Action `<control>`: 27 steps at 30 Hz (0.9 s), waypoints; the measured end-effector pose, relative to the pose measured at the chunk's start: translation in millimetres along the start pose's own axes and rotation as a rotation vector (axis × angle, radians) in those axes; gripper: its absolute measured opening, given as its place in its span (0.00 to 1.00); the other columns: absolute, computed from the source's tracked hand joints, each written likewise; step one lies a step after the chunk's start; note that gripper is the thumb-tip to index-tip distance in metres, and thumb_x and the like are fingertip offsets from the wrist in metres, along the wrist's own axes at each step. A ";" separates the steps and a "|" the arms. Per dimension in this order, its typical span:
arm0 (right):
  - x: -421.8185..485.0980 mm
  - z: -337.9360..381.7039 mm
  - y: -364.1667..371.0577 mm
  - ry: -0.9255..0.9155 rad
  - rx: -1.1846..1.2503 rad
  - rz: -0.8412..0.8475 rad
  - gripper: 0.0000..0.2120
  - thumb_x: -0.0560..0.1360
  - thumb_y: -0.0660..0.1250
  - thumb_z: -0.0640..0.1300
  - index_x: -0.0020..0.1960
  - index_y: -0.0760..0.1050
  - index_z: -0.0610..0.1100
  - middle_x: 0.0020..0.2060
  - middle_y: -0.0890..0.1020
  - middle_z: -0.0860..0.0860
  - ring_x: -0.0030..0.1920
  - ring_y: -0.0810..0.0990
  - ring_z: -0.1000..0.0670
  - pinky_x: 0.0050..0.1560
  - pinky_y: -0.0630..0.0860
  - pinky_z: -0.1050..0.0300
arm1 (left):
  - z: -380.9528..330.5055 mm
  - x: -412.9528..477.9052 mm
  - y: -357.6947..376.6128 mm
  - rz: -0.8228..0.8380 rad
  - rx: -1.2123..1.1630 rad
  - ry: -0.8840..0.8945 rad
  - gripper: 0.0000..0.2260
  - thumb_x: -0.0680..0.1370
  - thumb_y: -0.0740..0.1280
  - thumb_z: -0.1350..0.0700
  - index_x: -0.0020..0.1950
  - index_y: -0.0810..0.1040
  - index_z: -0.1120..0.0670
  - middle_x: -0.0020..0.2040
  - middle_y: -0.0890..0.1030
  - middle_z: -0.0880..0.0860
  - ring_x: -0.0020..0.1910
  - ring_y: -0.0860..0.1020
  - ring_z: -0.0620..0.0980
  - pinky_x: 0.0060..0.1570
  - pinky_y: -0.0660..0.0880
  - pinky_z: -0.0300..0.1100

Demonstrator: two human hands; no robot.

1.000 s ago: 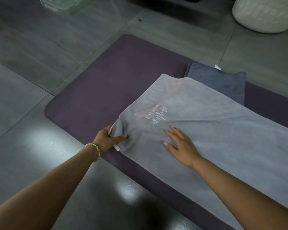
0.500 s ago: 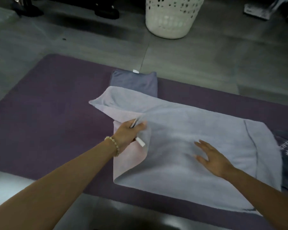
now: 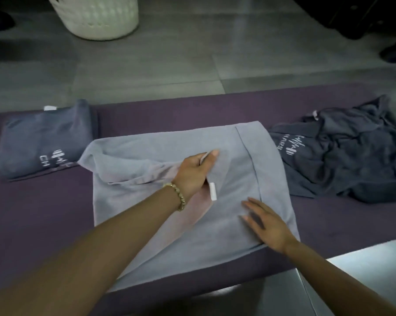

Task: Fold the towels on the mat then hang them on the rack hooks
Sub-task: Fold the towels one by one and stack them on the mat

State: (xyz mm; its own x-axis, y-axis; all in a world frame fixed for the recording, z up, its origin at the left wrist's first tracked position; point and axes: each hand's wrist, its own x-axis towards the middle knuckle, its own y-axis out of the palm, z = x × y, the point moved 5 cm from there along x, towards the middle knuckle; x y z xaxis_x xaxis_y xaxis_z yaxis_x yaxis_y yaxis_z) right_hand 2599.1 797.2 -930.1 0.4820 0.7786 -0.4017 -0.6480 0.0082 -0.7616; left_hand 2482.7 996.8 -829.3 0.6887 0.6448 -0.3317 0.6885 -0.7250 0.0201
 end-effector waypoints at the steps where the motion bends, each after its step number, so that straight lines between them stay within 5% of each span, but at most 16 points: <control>1: -1.4 -7.8 -4.5 0.002 0.025 -0.023 0.23 0.78 0.62 0.54 0.72 0.67 0.52 0.73 0.65 0.55 0.72 0.63 0.55 0.71 0.55 0.67 | -2.3 4.6 21.9 0.043 -0.023 -0.016 0.13 0.79 0.62 0.48 0.45 0.80 0.56 0.40 0.79 0.50 0.40 0.76 0.45 0.44 0.75 0.38; 6: -16.5 -53.1 -30.0 0.106 0.209 -0.221 0.20 0.77 0.66 0.48 0.68 0.70 0.48 0.66 0.71 0.52 0.64 0.72 0.49 0.63 0.69 0.56 | 41.6 10.6 100.2 0.190 -0.016 -0.151 0.10 0.80 0.63 0.52 0.52 0.81 0.56 0.46 0.82 0.51 0.46 0.79 0.47 0.53 0.76 0.42; 9: -27.8 -79.2 -42.8 0.195 0.287 -0.370 0.19 0.74 0.70 0.46 0.63 0.72 0.45 0.58 0.72 0.51 0.56 0.74 0.49 0.56 0.70 0.59 | 73.1 3.0 111.2 0.174 0.027 -0.193 0.11 0.80 0.63 0.52 0.55 0.80 0.56 0.51 0.82 0.51 0.52 0.79 0.47 0.55 0.75 0.37; 13: -39.5 -108.1 -35.6 0.402 0.509 -0.345 0.18 0.71 0.74 0.48 0.56 0.71 0.45 0.49 0.75 0.46 0.49 0.77 0.44 0.48 0.70 0.60 | 84.0 -2.1 112.1 0.158 0.099 -0.156 0.09 0.80 0.62 0.51 0.52 0.80 0.53 0.50 0.82 0.48 0.51 0.79 0.44 0.51 0.74 0.30; 18: -42.5 -106.0 -28.4 0.387 0.453 -0.221 0.18 0.71 0.74 0.48 0.52 0.67 0.43 0.42 0.77 0.48 0.41 0.75 0.50 0.44 0.71 0.57 | 80.0 1.1 103.8 0.124 0.129 -0.068 0.09 0.80 0.62 0.49 0.47 0.74 0.54 0.42 0.73 0.52 0.42 0.72 0.46 0.39 0.70 0.30; 23: -43.4 -89.5 -40.4 0.320 0.457 -0.204 0.16 0.74 0.71 0.50 0.35 0.69 0.43 0.30 0.71 0.52 0.32 0.69 0.55 0.38 0.68 0.60 | 56.9 2.1 88.2 0.068 0.144 0.050 0.12 0.81 0.59 0.49 0.44 0.72 0.56 0.40 0.69 0.53 0.41 0.68 0.46 0.40 0.67 0.35; 27: -40.3 -28.9 -72.8 0.092 0.693 -0.189 0.07 0.78 0.65 0.43 0.45 0.71 0.41 0.30 0.77 0.53 0.28 0.73 0.55 0.32 0.72 0.61 | 21.0 -9.5 65.9 -0.035 0.182 0.252 0.18 0.82 0.57 0.53 0.35 0.64 0.62 0.33 0.63 0.53 0.34 0.62 0.45 0.33 0.63 0.34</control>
State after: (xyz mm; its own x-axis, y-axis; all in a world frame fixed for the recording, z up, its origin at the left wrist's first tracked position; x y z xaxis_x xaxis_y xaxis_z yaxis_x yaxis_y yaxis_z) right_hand 2643.9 747.1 -873.2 0.6504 0.6690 -0.3597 -0.7592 0.5567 -0.3372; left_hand 2516.8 937.9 -844.6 0.7156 0.6933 -0.0846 0.6764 -0.7181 -0.1637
